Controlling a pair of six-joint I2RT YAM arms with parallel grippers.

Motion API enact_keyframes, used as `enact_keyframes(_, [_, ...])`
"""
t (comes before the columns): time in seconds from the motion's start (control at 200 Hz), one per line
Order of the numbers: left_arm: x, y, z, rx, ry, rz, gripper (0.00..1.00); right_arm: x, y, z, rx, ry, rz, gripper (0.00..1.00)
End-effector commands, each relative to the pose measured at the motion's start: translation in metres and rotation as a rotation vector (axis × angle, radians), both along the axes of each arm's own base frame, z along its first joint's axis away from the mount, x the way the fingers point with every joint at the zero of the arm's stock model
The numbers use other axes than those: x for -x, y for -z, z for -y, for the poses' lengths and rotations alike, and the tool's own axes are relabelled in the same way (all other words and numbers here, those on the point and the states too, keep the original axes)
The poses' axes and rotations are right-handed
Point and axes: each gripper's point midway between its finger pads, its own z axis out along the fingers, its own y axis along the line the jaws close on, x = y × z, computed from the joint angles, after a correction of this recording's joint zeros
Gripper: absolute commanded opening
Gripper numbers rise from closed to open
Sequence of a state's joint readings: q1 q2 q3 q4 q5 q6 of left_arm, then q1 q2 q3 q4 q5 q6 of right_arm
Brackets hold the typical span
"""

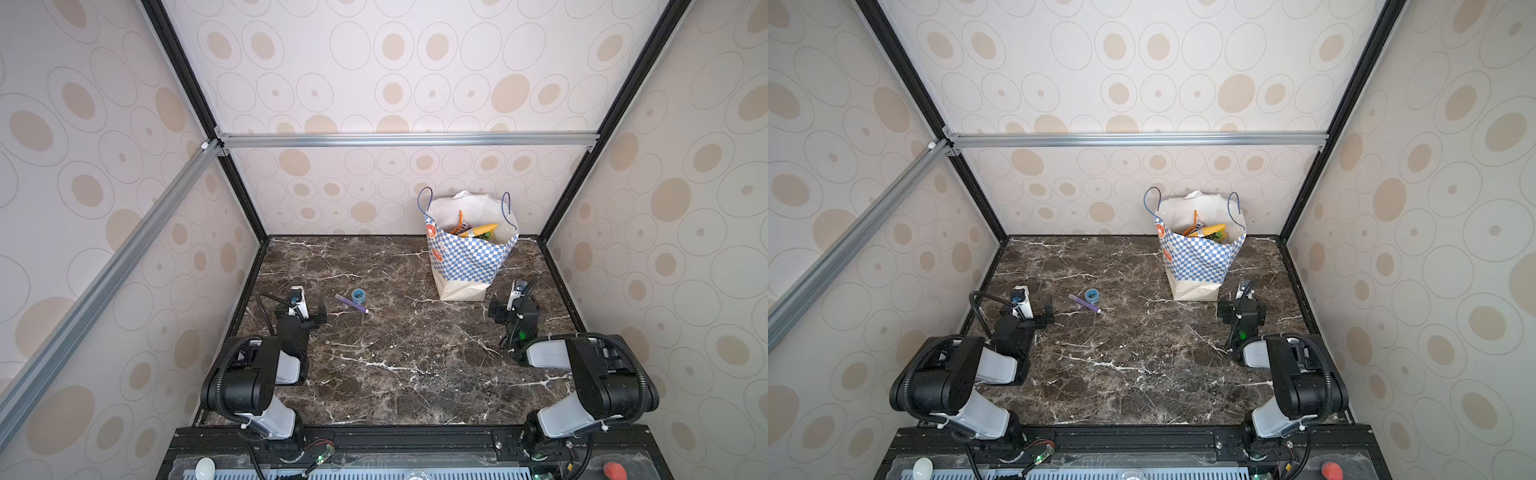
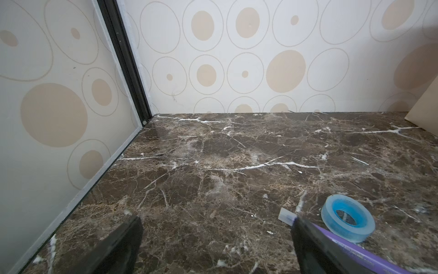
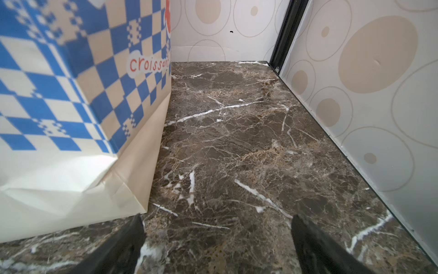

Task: Take the snacks out of the paper bag
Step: Move the paper bag to the center of the table.

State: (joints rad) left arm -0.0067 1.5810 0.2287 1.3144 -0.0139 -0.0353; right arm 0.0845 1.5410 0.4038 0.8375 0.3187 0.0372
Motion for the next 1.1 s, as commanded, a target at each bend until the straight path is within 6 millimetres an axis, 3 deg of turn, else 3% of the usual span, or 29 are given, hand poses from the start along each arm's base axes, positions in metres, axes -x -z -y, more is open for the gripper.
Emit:
enact_keyframes(0.0, [-0.001, -0.008, 0.000, -0.026, -0.001, 0.029, 0.98, 0.000, -0.001, 0.000, 0.008, 0.006, 0.004, 1.00])
enact_keyframes(0.805, [-0.001, -0.009, 0.000, -0.026, 0.000, 0.031, 0.98, 0.001, -0.002, -0.001, 0.008, 0.000, 0.010, 1.00])
enact_keyframes(0.965, [0.002, -0.011, 0.002, -0.029, 0.005, 0.045, 0.98, 0.005, -0.017, 0.000, 0.010, 0.002, 0.031, 1.00])
enact_keyframes(1.095, [0.020, -0.031, -0.006, -0.021, -0.042, 0.117, 0.98, 0.022, -0.043, 0.012, -0.068, 0.115, -0.043, 1.00])
